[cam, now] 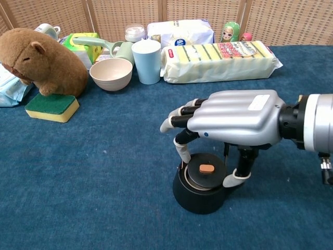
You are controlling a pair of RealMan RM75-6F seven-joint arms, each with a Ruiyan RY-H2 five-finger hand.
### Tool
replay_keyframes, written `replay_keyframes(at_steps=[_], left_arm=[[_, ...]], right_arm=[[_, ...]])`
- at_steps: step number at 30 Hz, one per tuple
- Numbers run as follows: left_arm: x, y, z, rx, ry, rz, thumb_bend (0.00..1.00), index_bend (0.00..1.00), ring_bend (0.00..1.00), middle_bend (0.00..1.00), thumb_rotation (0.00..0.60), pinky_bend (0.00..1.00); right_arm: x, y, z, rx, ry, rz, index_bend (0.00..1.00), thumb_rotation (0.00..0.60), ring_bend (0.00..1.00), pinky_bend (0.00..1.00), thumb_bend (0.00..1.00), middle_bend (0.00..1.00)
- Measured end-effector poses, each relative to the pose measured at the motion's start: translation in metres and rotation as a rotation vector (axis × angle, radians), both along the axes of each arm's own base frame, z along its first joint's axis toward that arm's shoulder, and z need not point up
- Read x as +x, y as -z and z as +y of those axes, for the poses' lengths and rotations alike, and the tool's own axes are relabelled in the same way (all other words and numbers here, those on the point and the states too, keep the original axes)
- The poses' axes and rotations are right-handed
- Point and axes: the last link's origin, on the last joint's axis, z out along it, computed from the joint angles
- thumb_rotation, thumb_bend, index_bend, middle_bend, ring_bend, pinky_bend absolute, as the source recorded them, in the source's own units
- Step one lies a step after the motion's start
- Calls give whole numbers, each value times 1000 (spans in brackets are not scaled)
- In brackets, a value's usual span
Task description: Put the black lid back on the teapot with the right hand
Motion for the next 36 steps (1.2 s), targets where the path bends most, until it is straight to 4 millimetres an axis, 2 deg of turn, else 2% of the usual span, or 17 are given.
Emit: replay_keyframes(at_steps=[15,36], left_arm=[[0,1,0,-2,0,3,86,0,0,0,600,0],[1,2,-1,-5,2,4,87,0,0,0,600,0]], right_arm=[[-2,-2,-1,0,6,3,308,600,23,66,288,68],[5,-18,3,-28,-9,-33,305,600,23,66,288,66]])
